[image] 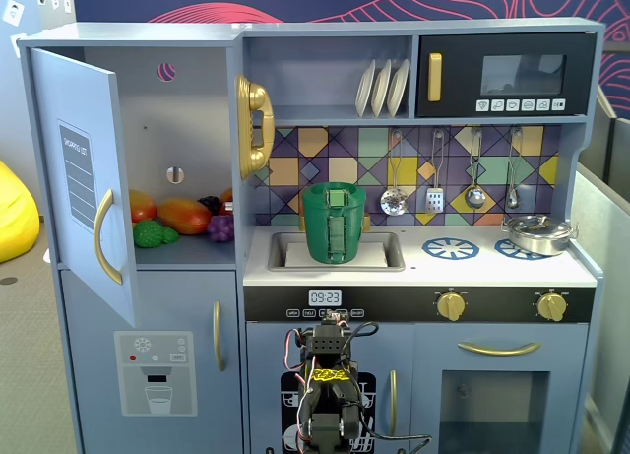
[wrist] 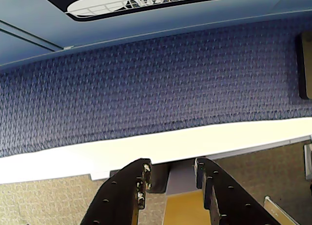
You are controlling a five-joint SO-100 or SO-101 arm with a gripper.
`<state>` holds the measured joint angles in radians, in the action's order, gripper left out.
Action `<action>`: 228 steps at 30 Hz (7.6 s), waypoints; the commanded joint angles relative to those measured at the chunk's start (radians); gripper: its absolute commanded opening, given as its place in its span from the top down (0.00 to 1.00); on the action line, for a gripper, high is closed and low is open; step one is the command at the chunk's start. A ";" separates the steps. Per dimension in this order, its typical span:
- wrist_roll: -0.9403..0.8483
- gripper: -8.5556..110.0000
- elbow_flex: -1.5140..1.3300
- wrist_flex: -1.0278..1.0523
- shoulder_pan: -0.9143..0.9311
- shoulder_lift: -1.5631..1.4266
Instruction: Take off the lid from the green recipient and place it on the counter
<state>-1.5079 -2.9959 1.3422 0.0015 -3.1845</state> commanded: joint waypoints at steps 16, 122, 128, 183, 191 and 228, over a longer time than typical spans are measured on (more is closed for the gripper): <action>-0.021 0.93 0.044 -0.002 0.072 0.008; -0.215 0.93 1.115 -1.496 0.609 1.266; -0.247 0.93 1.081 -1.499 0.592 1.301; -0.075 0.93 0.314 -0.225 0.077 0.183; -0.097 0.93 0.067 -0.169 0.031 0.051; -0.031 0.92 0.000 0.192 0.074 0.006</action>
<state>-1.5739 -2.9851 1.3591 0.0506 -3.1845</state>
